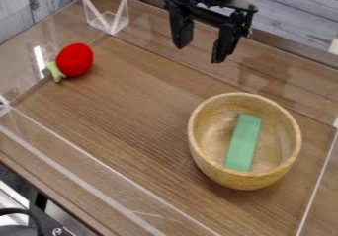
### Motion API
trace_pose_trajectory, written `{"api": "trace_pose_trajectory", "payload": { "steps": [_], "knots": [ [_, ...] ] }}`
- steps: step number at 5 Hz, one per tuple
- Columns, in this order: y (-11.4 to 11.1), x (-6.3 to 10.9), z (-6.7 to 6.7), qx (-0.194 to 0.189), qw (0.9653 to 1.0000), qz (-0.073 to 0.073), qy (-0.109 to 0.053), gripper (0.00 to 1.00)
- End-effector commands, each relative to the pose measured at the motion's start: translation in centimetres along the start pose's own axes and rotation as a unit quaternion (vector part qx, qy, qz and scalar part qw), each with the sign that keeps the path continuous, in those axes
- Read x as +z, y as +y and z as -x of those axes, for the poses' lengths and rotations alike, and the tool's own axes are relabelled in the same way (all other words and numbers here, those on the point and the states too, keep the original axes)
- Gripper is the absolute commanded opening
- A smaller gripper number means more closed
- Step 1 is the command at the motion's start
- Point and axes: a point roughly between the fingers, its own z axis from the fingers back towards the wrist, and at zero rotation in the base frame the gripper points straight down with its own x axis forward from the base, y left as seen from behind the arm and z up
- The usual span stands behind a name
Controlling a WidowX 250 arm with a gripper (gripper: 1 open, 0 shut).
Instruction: Move the red object to the right side of the table
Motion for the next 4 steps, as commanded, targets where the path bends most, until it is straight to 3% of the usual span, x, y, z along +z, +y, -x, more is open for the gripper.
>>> {"api": "trace_pose_trajectory", "payload": {
  "steps": [1, 3, 4],
  "knots": [
    [0.8, -0.8, 0.8, 0.002, 0.9999, 0.001, 0.011, 1.0],
    [9.9, -1.8, 3.7, 0.053, 0.9983, -0.003, -0.022, 1.0],
    [14.6, -1.1, 4.0, 0.09, 0.995, -0.005, -0.043, 1.0]
  ]
}}
